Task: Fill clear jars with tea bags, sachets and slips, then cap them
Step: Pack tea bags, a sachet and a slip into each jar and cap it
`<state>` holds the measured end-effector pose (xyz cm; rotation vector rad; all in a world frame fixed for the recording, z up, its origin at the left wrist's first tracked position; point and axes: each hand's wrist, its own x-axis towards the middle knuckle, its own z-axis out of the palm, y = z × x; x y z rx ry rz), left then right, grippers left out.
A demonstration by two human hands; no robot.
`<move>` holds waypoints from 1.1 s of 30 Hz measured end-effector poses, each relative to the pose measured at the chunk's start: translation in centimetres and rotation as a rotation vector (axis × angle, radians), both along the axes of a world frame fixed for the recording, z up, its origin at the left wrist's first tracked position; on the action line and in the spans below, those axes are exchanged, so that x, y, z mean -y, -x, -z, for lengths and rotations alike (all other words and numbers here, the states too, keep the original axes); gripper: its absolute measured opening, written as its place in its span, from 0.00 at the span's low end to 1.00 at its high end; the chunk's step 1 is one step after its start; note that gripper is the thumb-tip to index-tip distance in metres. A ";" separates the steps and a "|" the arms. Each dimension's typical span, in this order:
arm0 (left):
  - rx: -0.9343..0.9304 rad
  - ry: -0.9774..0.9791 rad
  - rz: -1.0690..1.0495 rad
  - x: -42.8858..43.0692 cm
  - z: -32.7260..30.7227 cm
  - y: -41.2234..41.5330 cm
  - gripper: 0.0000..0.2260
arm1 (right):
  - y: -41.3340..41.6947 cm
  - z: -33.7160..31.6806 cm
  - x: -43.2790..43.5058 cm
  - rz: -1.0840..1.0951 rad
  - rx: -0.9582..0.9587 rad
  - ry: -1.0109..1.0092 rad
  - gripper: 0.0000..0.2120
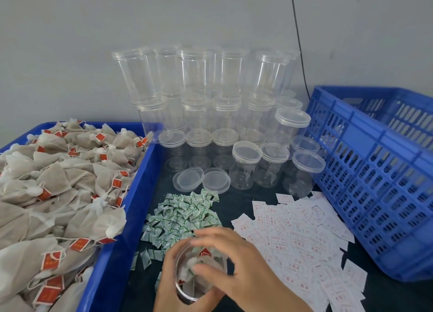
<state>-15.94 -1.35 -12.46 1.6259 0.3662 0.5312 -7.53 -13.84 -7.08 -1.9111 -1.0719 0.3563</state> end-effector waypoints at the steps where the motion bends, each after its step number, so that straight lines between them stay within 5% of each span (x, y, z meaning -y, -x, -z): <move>1: 0.002 -0.033 -0.007 0.0 -0.1 0.1 0.34 | -0.5 0.3 0.4 0.032 -0.083 -0.026 0.15; 4: 0.022 -0.085 0.079 0.2 -0.5 0.3 0.39 | -3.4 3.0 2.0 0.279 -0.074 0.048 0.17; 8: 0.004 -0.139 0.110 -0.2 -0.7 -0.4 0.41 | -6.8 8.6 4.4 0.414 0.132 0.708 0.39; 10: -0.001 -0.153 0.114 -0.2 -0.6 -0.3 0.41 | -6.9 10.5 4.8 0.376 0.197 0.813 0.42; 15: 0.027 -0.088 0.130 -0.1 -0.5 0.0 0.43 | -6.9 10.8 3.2 0.422 0.352 0.652 0.34; 20: 0.026 -0.105 0.108 -0.1 -0.6 0.1 0.41 | -9.0 9.0 0.5 0.489 0.307 0.561 0.22; 29: 0.012 -0.090 0.083 0.0 -0.1 0.2 0.43 | -14.2 6.0 -1.3 0.442 0.057 0.806 0.17; 33: 0.006 -0.097 0.089 -0.2 0.2 0.1 0.42 | -14.8 5.5 -0.9 0.569 0.058 0.603 0.15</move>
